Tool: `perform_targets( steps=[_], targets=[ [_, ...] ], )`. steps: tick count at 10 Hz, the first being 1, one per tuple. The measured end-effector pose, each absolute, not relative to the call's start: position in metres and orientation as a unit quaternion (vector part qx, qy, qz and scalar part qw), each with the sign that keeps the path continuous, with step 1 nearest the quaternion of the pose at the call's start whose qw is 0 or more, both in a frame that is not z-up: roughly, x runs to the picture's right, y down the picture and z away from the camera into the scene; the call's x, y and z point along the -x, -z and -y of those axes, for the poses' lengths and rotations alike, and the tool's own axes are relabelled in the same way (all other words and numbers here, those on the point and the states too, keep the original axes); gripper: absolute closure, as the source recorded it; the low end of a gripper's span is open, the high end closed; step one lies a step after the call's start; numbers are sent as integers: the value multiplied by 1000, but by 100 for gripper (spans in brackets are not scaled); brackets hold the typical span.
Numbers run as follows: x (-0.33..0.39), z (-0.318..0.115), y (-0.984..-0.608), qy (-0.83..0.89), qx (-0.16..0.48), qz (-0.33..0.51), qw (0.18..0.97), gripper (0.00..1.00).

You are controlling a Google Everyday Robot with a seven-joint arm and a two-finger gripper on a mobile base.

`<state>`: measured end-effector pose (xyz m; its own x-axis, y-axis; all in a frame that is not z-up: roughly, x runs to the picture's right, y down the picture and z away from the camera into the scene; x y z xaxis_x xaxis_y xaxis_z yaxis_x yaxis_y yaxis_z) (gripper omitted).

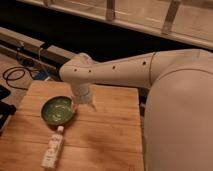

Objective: Place the bottle in the ceramic bowl

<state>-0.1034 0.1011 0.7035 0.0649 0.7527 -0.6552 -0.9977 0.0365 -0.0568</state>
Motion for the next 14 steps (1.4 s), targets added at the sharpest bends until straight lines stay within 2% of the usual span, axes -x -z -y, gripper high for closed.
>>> perform_targets(
  steps=[8,12,14],
  targets=[
    [105,-103,-704,-638,260,-234,686,35],
    [182,-133,-691,-581,281,-212,734,35],
    [240,-168,-675,-541,302,-200,759,35]
  ],
)
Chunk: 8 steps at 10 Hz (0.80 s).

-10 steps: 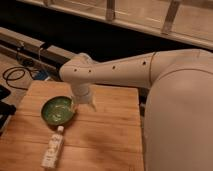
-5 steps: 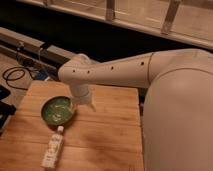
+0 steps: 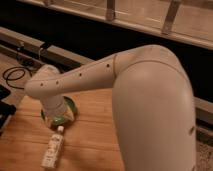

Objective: Place the bottle in the ceramic bowl

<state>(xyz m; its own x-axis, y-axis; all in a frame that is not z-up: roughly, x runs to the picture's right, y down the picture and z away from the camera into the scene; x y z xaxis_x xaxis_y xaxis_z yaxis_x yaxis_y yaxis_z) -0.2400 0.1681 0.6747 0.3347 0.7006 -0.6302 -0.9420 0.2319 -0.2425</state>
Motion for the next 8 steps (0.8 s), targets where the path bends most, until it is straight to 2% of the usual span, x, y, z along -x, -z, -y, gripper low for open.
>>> perform_targets(
  steps=[2,6,8],
  targets=[
    [262,-186,-667,-524,313,-197,767,35],
    [258,-186,-670,-525,314,-200,766,35],
    [264,-200,-677,-512,324,-203,769,35]
  ],
)
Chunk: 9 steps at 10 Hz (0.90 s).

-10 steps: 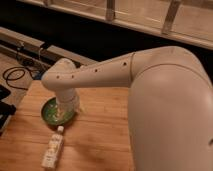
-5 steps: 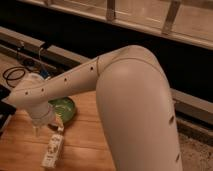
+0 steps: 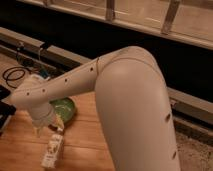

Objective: Place the bottle in the ceramic bowl

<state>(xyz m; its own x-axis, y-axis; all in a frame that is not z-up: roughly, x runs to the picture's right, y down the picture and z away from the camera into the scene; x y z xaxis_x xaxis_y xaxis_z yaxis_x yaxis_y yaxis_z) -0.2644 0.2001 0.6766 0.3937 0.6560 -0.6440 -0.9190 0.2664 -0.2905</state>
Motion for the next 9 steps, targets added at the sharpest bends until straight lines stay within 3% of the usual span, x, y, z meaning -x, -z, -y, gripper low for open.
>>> perform_targets(
  steps=[9],
  targets=[
    [304,-252,-708,-469,371,-220,770,35]
  ],
)
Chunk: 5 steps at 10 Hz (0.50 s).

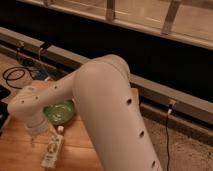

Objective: Place the bottle in the ceramic bowl

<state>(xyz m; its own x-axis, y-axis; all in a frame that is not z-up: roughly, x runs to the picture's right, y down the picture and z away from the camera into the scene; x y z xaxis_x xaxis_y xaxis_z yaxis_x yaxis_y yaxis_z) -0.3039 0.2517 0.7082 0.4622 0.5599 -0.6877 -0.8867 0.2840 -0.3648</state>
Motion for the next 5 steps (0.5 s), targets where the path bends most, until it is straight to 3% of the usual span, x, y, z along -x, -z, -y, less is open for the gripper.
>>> perform_targets(
  steps=[5],
  targets=[
    [291,-261,-729,-473,382,-243,756,35]
  ],
)
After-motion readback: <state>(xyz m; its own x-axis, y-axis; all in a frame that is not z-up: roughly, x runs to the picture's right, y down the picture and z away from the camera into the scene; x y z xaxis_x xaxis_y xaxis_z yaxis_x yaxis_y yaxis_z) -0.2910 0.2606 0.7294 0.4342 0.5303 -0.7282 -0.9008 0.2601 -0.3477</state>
